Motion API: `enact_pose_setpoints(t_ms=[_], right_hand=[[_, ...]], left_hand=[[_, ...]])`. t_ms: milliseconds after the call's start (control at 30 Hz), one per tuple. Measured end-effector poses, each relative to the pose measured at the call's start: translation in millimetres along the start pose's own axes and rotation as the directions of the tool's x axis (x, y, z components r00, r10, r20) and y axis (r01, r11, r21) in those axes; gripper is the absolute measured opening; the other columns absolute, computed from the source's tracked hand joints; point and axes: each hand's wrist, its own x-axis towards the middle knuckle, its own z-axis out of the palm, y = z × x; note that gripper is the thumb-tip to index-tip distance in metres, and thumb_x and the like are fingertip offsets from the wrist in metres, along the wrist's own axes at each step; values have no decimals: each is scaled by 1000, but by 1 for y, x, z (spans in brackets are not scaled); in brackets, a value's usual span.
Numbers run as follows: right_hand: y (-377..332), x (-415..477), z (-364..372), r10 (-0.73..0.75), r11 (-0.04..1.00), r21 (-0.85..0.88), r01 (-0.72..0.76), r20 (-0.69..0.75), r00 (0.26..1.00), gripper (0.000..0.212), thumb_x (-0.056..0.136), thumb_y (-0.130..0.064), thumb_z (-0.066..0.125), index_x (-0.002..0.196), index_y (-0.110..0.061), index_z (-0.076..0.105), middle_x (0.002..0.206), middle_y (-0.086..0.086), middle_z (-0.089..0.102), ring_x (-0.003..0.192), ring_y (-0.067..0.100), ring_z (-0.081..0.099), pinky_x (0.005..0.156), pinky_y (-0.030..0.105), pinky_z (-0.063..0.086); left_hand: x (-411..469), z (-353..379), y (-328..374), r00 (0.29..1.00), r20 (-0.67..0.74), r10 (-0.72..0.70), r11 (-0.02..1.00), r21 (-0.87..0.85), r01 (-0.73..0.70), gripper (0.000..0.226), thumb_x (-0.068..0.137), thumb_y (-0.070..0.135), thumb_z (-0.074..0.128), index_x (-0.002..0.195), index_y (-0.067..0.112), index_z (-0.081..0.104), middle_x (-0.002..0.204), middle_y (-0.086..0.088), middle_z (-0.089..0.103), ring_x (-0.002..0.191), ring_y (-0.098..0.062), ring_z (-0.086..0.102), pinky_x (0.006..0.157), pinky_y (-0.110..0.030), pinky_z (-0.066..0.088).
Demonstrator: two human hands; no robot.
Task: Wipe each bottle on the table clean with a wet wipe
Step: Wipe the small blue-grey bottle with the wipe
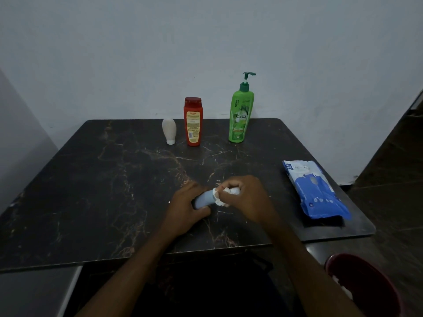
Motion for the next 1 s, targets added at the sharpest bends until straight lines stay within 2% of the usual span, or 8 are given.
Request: enact_pose_setpoints(t_ms=[200, 333, 533, 600, 700, 767, 900, 1000], right_hand=[[-1, -2, 4, -89, 996, -33, 88, -24, 996, 6, 80, -21, 77, 80, -26, 75, 79, -10, 73, 76, 3, 66, 68, 12, 49], [3, 0, 6, -11, 998, 62, 16, -77, 997, 4, 83, -23, 73, 85, -23, 76, 80, -6, 74, 77, 10, 69, 74, 29, 57], [4, -5, 8, -66, 996, 54, 69, -64, 996, 6, 80, -28, 78, 80, -33, 75, 79, -14, 73, 78, 2, 68, 71, 17, 52], [2, -3, 8, -27, 993, 109, 34, -70, 997, 7, 81, -30, 75, 78, -36, 73, 78, -19, 72, 77, 2, 68, 71, 20, 53], [5, -7, 7, 18, 994, 109, -11, -66, 998, 7, 88, -23, 69, 86, -27, 75, 81, -10, 72, 77, 7, 67, 75, 27, 55], [8, -16, 8, 11, 993, 117, -2, -76, 997, 7, 89, -23, 68, 90, -25, 74, 82, -9, 72, 75, 4, 66, 73, 25, 54], [10, -31, 25, -184, 981, 17, 193, -243, 952, 9, 92, -20, 69, 99, -21, 74, 95, -11, 67, 88, 2, 64, 79, 14, 48], [8, -36, 40, -350, 926, -211, 314, -167, 922, 16, 96, -12, 59, 104, -17, 71, 100, -8, 56, 88, 4, 57, 76, 17, 45]], left_hand=[[0, -1, 1, 1000, 2, -16, 1000, -24, 16, 39, 74, 24, 77, 112, 18, 72, 100, 5, 65, 91, -10, 60, 76, -38, 52], [0, 0, -1, 1000, 2, -20, 1000, -21, 20, 39, 75, 19, 81, 113, 18, 72, 101, 6, 65, 92, -8, 60, 78, -38, 53], [1, 1, 0, 1000, -3, -24, 999, -31, 24, 41, 74, 32, 75, 113, 19, 73, 100, 4, 67, 92, -12, 62, 77, -45, 53], [0, 1, 1, 1000, 2, -7, 1000, -24, 7, 41, 75, 34, 74, 113, 18, 73, 100, 4, 67, 91, -12, 62, 76, -44, 54], [-2, 1, 2, 1000, 8, 13, 1000, -12, -13, 37, 77, 32, 76, 113, 22, 73, 97, 7, 65, 86, -10, 62, 71, -41, 53], [-3, 1, 3, 1000, -3, -4, 1000, 25, 4, 36, 78, 35, 76, 113, 25, 73, 95, 10, 63, 84, -7, 61, 69, -39, 53], [-3, 4, 5, 1000, -16, -14, 995, 99, 15, 36, 78, 40, 76, 109, 22, 74, 92, 11, 67, 81, -3, 60, 72, -32, 52], [-2, 5, 5, 999, -5, -31, 993, 113, 32, 36, 79, 42, 77, 107, 20, 74, 93, 9, 72, 81, -4, 63, 74, -30, 52]])
